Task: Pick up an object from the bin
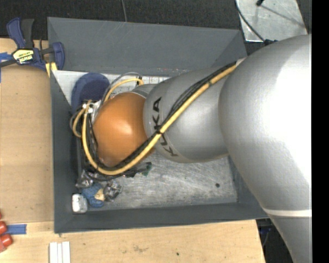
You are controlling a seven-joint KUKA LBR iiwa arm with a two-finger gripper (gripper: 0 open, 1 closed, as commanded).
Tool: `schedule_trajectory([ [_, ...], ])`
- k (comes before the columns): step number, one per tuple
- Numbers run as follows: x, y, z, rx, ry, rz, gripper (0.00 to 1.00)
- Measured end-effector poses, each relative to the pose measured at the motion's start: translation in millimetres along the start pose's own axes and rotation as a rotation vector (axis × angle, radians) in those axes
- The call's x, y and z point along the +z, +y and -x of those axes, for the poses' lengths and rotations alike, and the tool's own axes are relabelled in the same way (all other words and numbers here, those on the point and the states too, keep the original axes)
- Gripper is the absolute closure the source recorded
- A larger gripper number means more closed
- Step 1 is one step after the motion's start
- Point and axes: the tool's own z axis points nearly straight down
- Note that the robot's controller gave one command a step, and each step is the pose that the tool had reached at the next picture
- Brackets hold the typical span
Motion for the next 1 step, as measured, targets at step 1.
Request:
schedule_trajectory([
  [1,-162.9,-11.2,3.8,-0.024,0.004,0.009,1.00],
])
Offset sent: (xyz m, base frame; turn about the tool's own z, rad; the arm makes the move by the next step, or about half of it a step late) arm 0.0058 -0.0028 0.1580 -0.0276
